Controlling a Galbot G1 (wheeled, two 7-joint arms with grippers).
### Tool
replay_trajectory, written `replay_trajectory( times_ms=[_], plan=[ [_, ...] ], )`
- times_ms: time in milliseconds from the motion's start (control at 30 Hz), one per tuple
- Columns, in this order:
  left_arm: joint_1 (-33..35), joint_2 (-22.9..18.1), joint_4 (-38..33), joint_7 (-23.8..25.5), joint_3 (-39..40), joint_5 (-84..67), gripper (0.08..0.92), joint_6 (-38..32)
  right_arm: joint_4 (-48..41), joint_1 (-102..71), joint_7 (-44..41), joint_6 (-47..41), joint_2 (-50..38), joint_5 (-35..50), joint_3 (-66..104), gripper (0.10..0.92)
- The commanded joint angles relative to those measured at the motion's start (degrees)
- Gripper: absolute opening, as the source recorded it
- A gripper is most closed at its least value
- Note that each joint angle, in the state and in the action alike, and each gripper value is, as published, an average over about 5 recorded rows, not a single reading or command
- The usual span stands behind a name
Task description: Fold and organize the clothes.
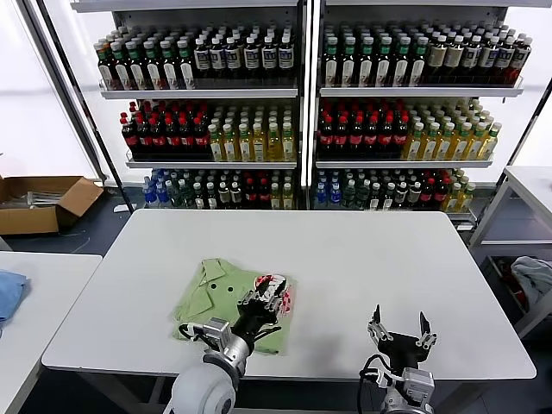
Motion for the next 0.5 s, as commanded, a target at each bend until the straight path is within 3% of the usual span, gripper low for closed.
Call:
replay_trajectory(
  times_ms=[33,267,500],
  plan=[
    [1.4,-3.2,-4.8,-2.7,0.6,-13.0,0.464,-3.0,0.0,1.2,-0.2,-1.6,-0.4,8.9,-1.3,0.823],
    [3.4,0.8,-8.4,-6.8,-8.4,-1.8,0.663,0.1,-3.1,11.1,-0.6,-9.3,-4.1,28.1,-7.4,0.823],
    [7.9,3.1,-11.3,-9.0,-15.1,2.4,0.815,1.7,-10.3,21.7,2.3,-12.8,-4.3,31.6,-13.5,0.823]
  ],
)
